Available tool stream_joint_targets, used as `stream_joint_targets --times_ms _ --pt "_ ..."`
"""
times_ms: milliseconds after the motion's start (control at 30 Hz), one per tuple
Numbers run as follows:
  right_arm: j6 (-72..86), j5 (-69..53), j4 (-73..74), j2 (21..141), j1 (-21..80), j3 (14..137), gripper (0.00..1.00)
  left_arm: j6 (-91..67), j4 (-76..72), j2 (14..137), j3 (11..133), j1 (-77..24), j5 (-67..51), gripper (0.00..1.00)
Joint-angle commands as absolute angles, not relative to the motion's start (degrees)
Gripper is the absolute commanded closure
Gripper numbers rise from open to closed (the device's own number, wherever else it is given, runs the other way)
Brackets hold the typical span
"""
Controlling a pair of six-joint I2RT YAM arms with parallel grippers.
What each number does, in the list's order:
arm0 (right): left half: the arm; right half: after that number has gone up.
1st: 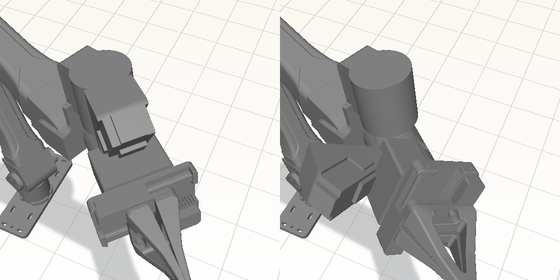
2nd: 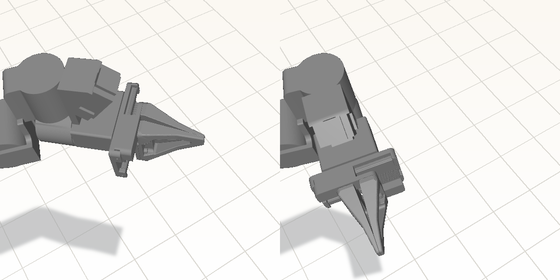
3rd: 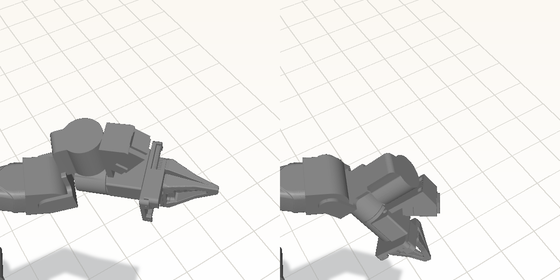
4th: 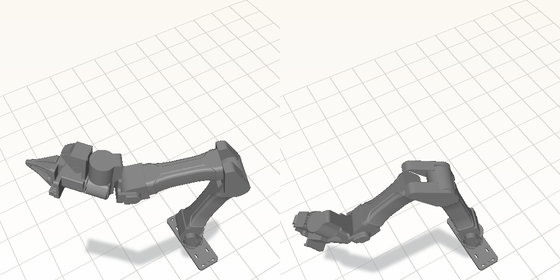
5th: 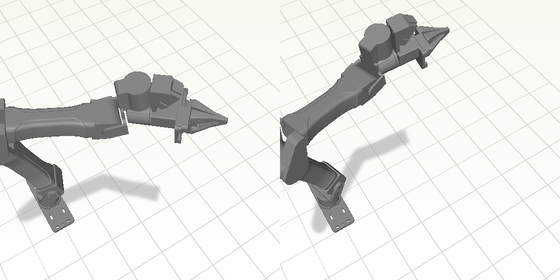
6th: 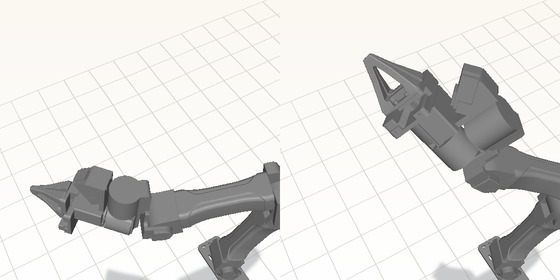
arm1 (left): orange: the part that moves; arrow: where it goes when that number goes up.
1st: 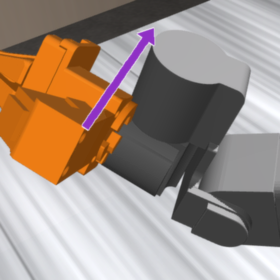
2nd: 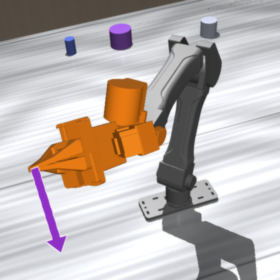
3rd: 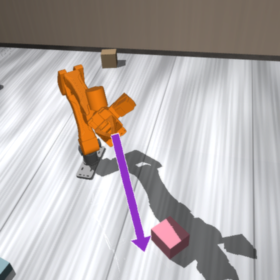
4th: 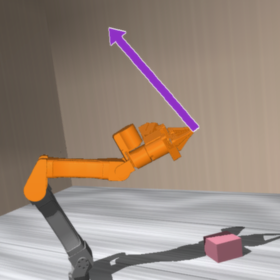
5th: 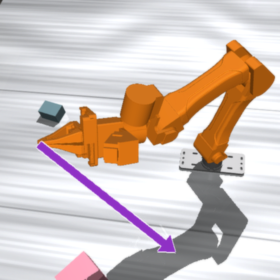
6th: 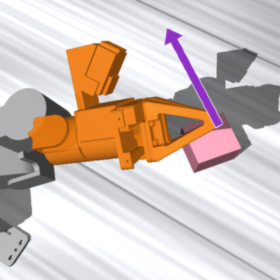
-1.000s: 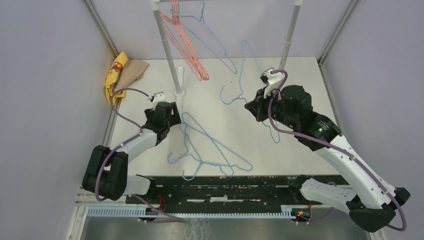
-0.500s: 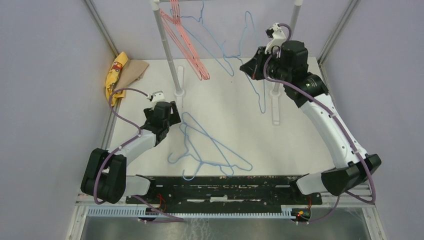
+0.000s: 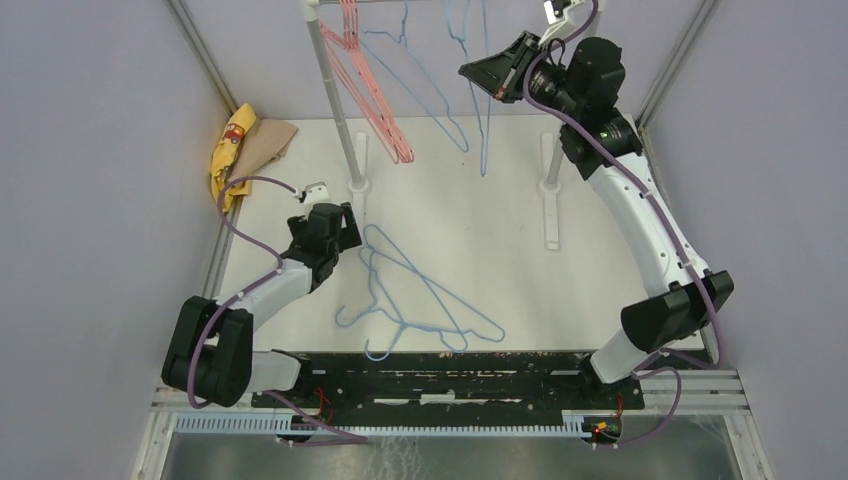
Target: Organize the hangers
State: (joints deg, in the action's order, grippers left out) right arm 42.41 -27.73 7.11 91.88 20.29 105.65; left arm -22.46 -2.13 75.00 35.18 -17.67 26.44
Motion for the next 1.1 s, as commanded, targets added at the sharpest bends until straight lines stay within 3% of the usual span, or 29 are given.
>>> stream_joint_targets --times_ms 0,533,1067 --pt "48.65 -23.15 -1.08 93.60 19.95 106.93 0.99 -24.44 -3.44 75.37 35.33 -17.21 27.60 0.01" --pt "59.60 -19.20 -7.11 104.68 20.03 114.06 0.99 -23.82 -3.51 77.18 36.11 -17.14 28.32 0.01" --pt "60.58 -18.08 -1.02 111.93 21.07 121.71 0.99 -23.73 -3.48 77.70 36.24 -17.14 28.29 0.01"
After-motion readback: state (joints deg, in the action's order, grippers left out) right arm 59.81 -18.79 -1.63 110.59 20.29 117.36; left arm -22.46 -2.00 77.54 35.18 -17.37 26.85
